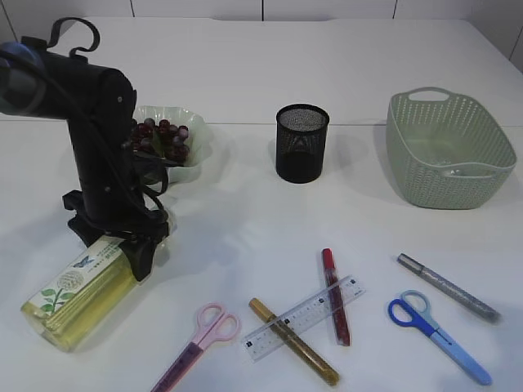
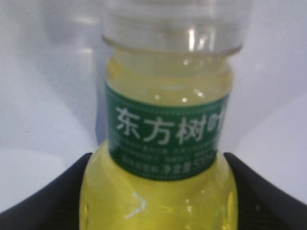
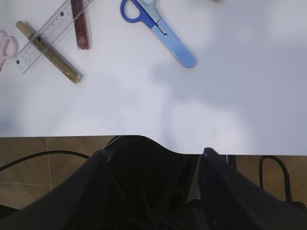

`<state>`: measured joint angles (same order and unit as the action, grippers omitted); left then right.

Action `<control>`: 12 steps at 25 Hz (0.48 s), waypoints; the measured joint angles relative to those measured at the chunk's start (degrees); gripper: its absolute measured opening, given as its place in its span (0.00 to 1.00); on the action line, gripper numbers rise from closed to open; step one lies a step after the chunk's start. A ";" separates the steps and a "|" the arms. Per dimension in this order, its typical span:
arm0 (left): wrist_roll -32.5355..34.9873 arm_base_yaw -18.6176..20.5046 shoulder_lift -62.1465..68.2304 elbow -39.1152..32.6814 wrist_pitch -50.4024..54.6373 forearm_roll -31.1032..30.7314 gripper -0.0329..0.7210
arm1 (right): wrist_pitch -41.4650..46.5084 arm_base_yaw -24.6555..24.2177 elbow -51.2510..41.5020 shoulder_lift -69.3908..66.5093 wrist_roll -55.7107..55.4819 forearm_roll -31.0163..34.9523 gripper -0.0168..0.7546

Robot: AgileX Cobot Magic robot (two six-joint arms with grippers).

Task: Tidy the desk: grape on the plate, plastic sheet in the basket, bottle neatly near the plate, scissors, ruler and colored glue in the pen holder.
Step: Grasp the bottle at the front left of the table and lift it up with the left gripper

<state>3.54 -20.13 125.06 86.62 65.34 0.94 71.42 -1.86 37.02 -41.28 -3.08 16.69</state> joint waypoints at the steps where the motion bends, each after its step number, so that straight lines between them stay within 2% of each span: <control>1: 0.00 0.00 0.00 0.00 0.00 -0.13 0.75 | 0.00 0.00 0.00 0.00 0.00 0.00 0.63; 5: 0.00 -0.02 0.00 0.10 0.20 -0.50 0.66 | 0.00 0.00 0.00 0.00 0.00 0.00 0.63; 12: 0.10 -0.02 0.00 0.20 0.82 -0.01 0.65 | 0.00 0.00 0.00 0.00 0.00 0.00 0.63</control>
<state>3.64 -20.15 125.06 86.82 66.15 0.93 71.42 -1.86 37.02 -41.28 -3.08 16.69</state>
